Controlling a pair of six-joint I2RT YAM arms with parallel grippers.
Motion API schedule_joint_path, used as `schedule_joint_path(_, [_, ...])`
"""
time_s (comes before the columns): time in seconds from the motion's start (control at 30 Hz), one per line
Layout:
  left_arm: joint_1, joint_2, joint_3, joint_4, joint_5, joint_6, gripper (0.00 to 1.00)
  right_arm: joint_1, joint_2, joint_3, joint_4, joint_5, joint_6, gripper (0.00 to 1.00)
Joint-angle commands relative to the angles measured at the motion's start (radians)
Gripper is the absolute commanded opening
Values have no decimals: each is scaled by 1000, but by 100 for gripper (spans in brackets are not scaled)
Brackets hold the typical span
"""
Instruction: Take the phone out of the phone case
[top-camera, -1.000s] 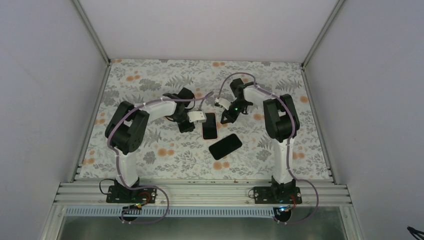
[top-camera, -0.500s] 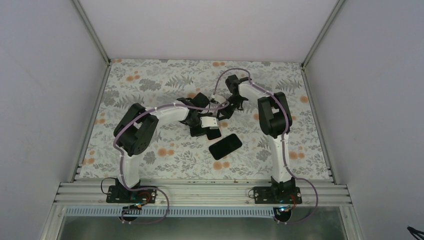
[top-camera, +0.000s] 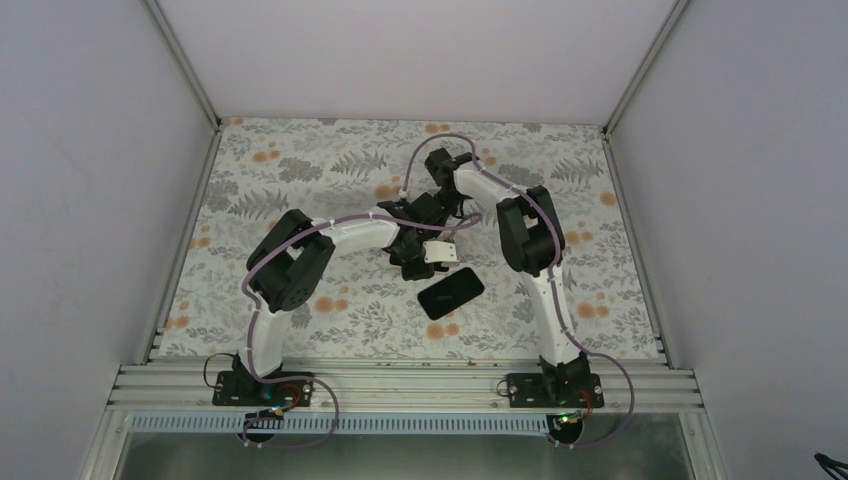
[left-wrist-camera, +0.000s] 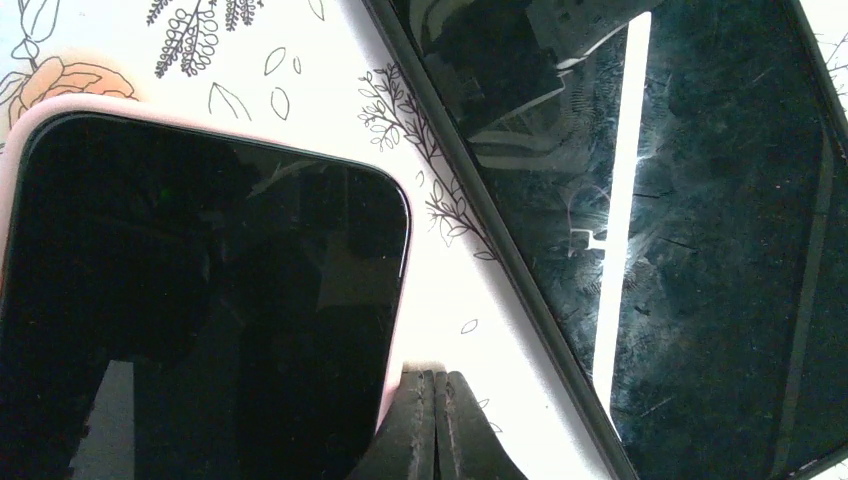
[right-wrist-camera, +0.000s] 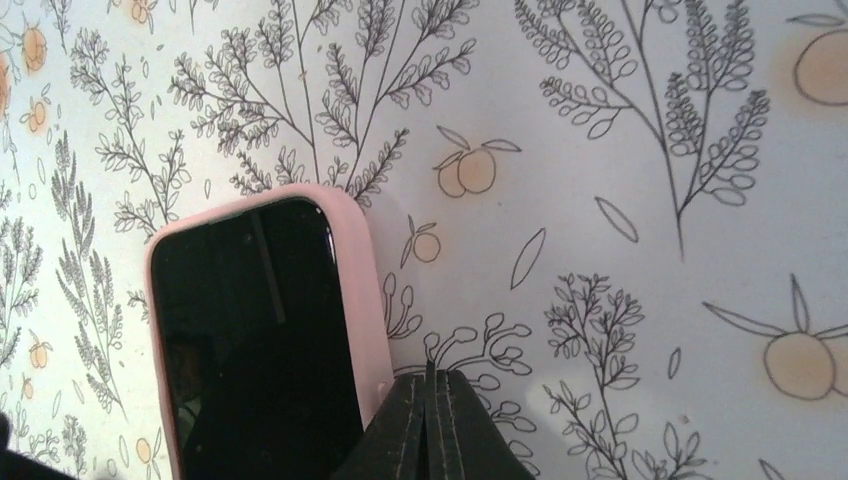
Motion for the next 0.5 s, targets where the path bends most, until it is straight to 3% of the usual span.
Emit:
schedule_joint_path(0.0, [-8, 44, -37, -30, -48, -11, 2, -32, -45, -11, 73, 24, 57, 4])
schedule_joint_path(0.07, [-8, -2, -56, -46, -51, -2, 3, -72, -94, -17, 89, 19, 71, 16])
schedule_joint_path(0.1, [-8, -32, -71, -53, -52, 7, 6, -90, -104, -11, 76, 19, 62, 34])
schedule_joint_path(0.13, [-8, -66, -88, -60, -54, 19, 16, -108, -115, -7, 58, 20, 48, 55])
schedule_joint_path(0.2, [-7, -137, -121, -82, -59, 46, 50, -141, -143, -26, 47, 26, 22, 70])
schedule_joint_path(0.23, [-3, -174, -135, -95, -58, 56, 75, -154, -163, -47, 51, 34, 4, 74])
schedule_joint_path(0.27, [0, -211, -147, -109, -59, 63, 90, -164, -186, -72, 58, 44, -13, 78])
schedule_joint_path(0.3, [5, -250, -158, -120, -65, 67, 97, -171, -210, -104, 69, 58, -32, 81])
schedule_joint_path(0.47, [103, -421, -145, -177, -35, 78, 100, -142, -352, -318, 201, 165, -100, 87])
